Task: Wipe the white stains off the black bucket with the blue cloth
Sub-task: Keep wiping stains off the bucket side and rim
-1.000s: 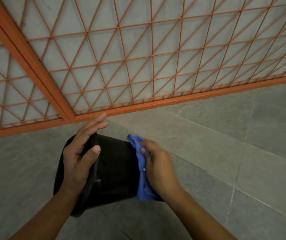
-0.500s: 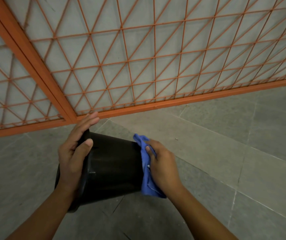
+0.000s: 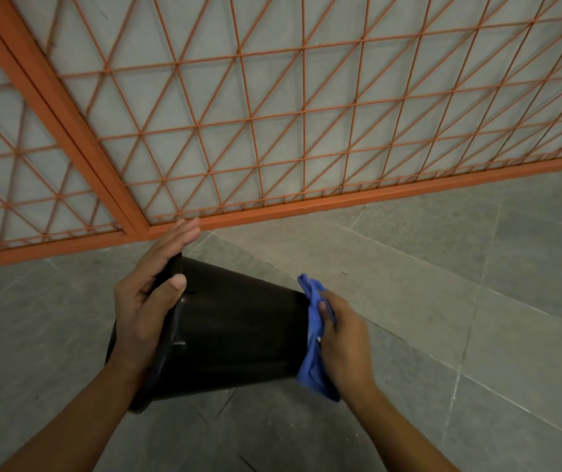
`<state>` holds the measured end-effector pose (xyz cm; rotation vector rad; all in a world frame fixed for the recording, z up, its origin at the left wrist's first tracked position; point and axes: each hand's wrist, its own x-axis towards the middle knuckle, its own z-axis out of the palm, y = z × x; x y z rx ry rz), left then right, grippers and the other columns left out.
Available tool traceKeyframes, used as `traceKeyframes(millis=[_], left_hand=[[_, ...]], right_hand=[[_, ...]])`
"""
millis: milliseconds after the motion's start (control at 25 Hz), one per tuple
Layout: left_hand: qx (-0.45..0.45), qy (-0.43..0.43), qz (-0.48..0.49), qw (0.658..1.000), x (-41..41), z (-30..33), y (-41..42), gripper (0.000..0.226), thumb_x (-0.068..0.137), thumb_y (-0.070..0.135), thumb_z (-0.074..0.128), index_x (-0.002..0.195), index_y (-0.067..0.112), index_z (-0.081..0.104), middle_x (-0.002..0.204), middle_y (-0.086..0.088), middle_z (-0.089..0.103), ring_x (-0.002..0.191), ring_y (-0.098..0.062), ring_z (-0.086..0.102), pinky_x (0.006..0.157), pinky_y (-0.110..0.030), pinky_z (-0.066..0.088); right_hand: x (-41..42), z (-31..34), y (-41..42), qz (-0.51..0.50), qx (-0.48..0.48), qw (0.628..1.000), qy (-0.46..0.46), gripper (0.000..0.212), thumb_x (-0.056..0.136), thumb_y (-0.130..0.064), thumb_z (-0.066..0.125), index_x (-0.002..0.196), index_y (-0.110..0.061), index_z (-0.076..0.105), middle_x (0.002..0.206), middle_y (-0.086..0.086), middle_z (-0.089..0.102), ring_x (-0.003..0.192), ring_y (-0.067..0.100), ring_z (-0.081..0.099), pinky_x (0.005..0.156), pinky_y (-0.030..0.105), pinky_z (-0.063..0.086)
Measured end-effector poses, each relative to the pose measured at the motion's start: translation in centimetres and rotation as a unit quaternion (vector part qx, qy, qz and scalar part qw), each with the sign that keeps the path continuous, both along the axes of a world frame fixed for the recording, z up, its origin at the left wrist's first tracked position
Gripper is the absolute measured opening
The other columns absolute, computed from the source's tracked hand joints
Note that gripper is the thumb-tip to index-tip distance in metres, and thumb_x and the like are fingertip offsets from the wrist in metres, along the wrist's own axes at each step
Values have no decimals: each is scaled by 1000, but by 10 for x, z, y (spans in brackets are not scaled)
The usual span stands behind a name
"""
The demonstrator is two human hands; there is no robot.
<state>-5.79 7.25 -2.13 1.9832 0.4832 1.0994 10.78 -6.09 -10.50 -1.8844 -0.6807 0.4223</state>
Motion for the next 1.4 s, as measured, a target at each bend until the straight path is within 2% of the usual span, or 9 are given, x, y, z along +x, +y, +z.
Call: traceKeyframes(millis=[80,200,440,600,840,1040,1200,1320,1400], left_hand=[[15,13,-9,1000,3,1,0,51,84,21,42,130,0,46,140,-14,48,138,-27,41,115,-31,29],[24,11,-10,1000,6,2,0,49,84,21,42,128,2,48,138,-11,50,137,-24,42,114,-29,29],[19,1,15,1000,8,2,-2,48,84,21,44,126,-2,51,135,-15,53,136,-29,44,115,-37,30],[28,6,-18,999,13,4,-3,45,83,22,46,124,5,52,133,-14,54,136,-26,44,114,-33,31],[25,10,-44,999,15,7,0,43,83,25,47,123,9,54,132,-12,58,137,-25,43,114,-31,31],[10,10,-36,999,12,8,7,44,83,24,44,124,10,54,133,4,61,137,-27,42,116,-33,30],[-4,4,-48,999,8,8,11,44,83,22,44,125,13,52,131,20,60,138,-20,42,114,-24,30],[-8,19,-57,998,7,10,15,43,82,21,45,123,15,57,132,19,59,138,-16,42,114,-23,29],[-27,32,-72,996,1,11,15,48,79,17,46,123,27,62,135,16,58,139,-15,40,115,-23,27]], right_hand=[[-20,3,-12,9,3,1000,-4,30,93,-14,46,121,-20,56,129,-10,51,123,8,44,102,14,30],[-30,23,-2,105,58,992,-31,33,92,-12,47,122,-25,55,126,-17,48,121,-2,39,102,8,27],[23,7,24,77,-50,994,-58,23,95,-22,39,91,-14,61,77,5,64,69,17,57,62,30,40],[19,-7,1,-11,-50,998,22,23,97,-21,36,90,-18,57,68,-7,57,61,3,52,52,12,36],[6,-7,-21,-78,-66,986,133,28,98,-20,31,110,-8,54,89,5,57,65,2,44,71,23,34],[-34,-8,-28,-124,-105,968,190,38,96,-25,35,132,-10,38,131,18,49,118,30,48,100,40,34],[-39,-12,-59,-9,-96,988,123,28,93,-16,41,118,-9,52,105,14,62,100,29,58,85,36,46],[-16,-28,-69,65,-236,963,110,29,93,-13,44,119,-7,53,116,15,61,108,26,56,93,30,40],[2,-31,-68,27,-221,966,136,28,94,-13,42,120,-10,53,117,13,61,104,23,57,92,29,39]])
